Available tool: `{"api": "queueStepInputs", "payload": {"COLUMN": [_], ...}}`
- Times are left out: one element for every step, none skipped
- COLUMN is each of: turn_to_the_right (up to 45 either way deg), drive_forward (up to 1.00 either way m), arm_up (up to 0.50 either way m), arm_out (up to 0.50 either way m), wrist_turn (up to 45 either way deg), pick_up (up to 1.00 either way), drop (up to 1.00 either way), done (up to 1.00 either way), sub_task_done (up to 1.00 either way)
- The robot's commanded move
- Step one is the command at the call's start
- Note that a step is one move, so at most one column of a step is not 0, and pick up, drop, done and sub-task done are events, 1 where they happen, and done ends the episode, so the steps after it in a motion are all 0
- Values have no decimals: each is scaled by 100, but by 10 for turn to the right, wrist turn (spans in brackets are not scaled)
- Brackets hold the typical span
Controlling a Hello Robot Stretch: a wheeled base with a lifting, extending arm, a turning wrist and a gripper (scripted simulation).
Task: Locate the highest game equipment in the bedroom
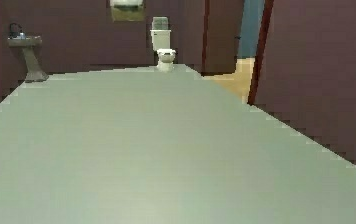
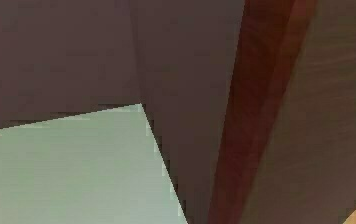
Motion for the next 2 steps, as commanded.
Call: {"api": "queueStepInputs", "payload": {"turn_to_the_right": [30, 0], "drive_forward": [0, 15], "arm_up": [0, 0], "arm_out": [0, 0], "wrist_turn": [0, 0], "pick_up": [0, 0], "drop": [0, 0], "done": [0, 0], "sub_task_done": [0, 0]}}
